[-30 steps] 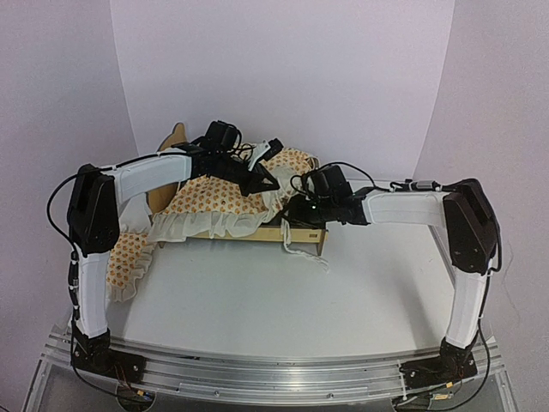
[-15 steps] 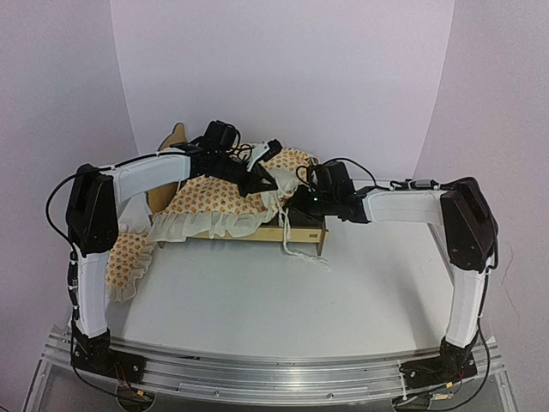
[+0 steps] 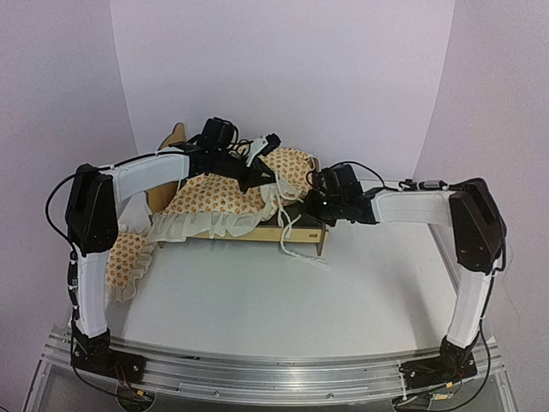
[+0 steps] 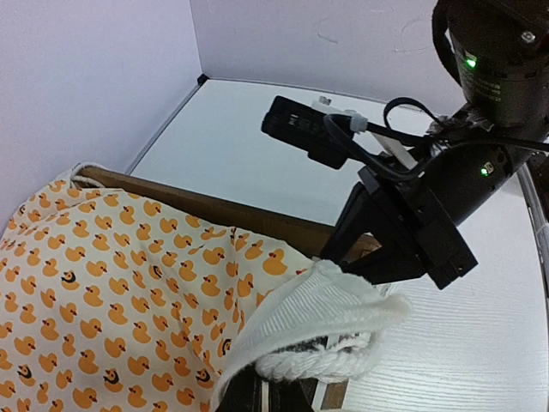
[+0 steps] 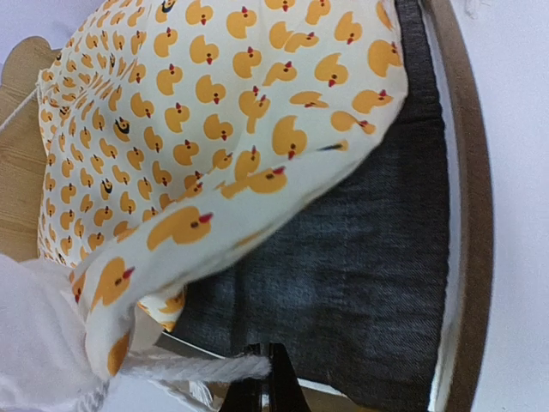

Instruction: Set up the pet bed

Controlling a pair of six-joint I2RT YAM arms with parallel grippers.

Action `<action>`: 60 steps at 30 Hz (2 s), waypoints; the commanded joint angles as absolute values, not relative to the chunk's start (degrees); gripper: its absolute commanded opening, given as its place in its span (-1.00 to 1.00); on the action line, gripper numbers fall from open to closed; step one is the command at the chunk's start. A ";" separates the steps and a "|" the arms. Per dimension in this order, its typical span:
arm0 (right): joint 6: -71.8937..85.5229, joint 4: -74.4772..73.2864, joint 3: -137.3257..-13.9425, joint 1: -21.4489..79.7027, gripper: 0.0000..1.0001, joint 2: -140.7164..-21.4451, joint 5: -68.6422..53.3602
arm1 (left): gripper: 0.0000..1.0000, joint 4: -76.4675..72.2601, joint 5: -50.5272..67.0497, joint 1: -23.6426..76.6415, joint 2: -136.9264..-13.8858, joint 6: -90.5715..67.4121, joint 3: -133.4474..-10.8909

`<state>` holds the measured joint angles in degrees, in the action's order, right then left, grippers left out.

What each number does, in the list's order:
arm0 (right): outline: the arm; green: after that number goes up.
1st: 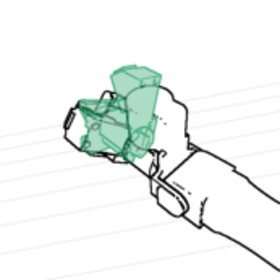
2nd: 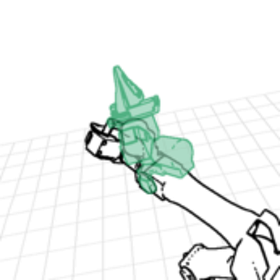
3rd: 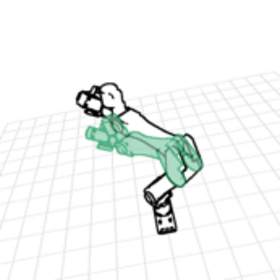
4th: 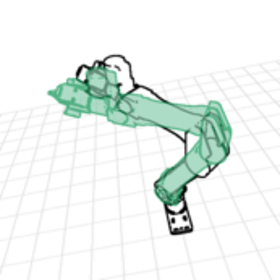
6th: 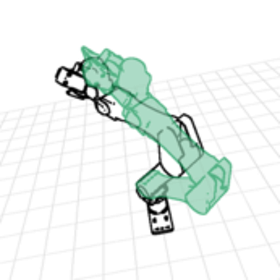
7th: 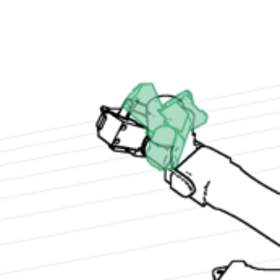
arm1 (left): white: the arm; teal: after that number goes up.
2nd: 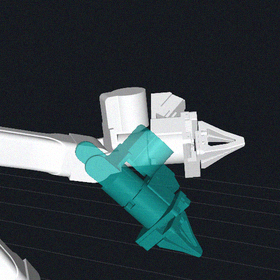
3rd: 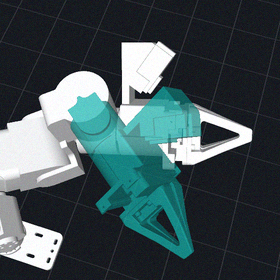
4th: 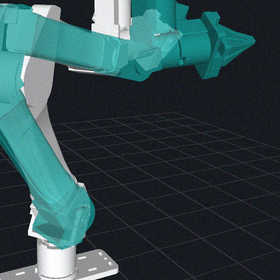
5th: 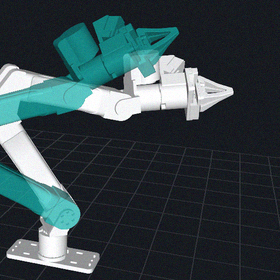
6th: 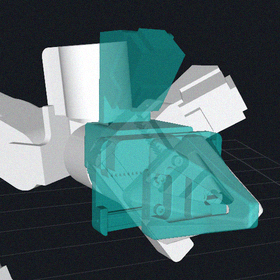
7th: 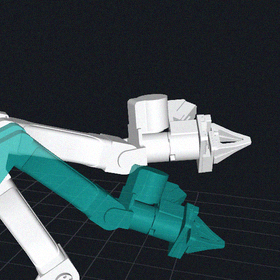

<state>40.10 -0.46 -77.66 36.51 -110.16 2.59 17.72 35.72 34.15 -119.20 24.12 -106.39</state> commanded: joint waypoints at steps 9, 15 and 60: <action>28.39 -22.94 -81.11 36.49 -1.00 -100.23 0.34 | -1.00 13.88 37.55 35.32 -118.32 21.97 -110.72; 28.91 -22.86 -81.36 36.50 -1.00 -101.66 -2.46 | -1.00 11.93 38.81 36.82 -118.11 21.28 -104.83; 24.19 -29.14 -85.73 36.84 -0.02 -101.16 -0.35 | -1.00 4.39 34.72 39.67 -120.88 20.17 -106.35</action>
<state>26.02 -29.87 -80.39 36.29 -100.39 2.49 4.39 32.86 39.19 -122.98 21.23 -107.50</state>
